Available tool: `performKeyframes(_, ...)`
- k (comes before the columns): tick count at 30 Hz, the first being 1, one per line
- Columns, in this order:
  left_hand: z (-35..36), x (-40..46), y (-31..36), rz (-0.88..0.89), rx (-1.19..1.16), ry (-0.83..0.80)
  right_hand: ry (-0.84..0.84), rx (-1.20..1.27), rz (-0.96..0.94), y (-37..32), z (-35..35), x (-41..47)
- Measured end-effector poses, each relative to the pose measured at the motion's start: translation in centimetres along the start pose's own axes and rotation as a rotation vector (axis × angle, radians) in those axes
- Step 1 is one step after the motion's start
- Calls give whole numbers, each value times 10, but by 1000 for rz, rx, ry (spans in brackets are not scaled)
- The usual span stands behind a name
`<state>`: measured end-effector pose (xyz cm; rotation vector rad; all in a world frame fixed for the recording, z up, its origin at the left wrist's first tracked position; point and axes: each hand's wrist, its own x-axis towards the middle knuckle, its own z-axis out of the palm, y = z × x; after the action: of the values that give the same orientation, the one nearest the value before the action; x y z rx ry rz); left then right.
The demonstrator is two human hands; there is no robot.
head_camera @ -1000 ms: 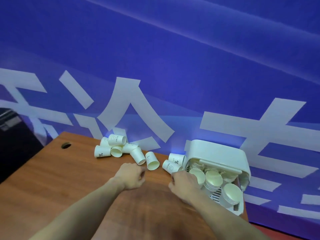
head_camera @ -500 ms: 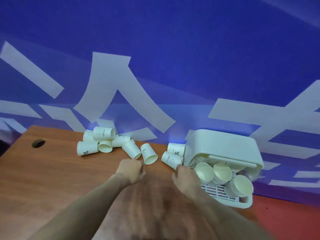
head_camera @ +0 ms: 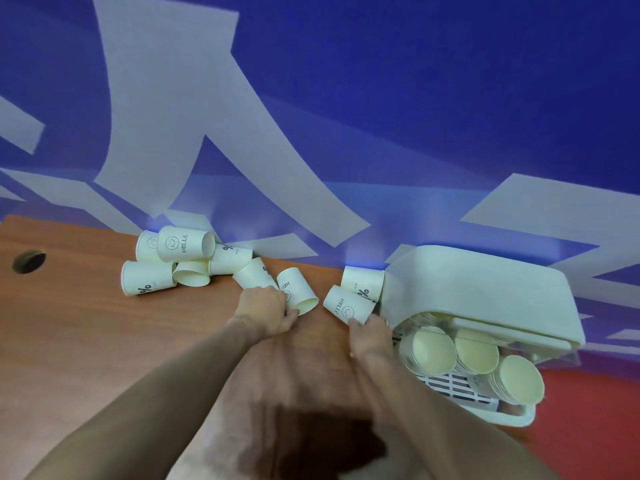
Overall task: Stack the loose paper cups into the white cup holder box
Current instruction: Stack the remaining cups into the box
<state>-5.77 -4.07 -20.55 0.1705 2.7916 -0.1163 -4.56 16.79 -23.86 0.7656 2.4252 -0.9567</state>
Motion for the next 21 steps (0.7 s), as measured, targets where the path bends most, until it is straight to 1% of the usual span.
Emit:
performKeyframes(2, 2, 6, 5, 7, 20, 2, 6, -45, -34, 2, 3, 2)
performKeyframes(4, 2, 9, 9, 3, 34, 6, 21, -74, -86, -16, -11, -19)
performKeyframes(9, -6, 4, 11, -76, -5, 36, 36, -219, -190, -24, -27, -31)
performKeyframes(16, -26, -29, 8, -131, -77, 96, 85, -419, -387, -19, -49, -67)
performKeyframes(21, -48, -66, 16, -147, -155, 126, 179, -460, -510, -14, -76, -102)
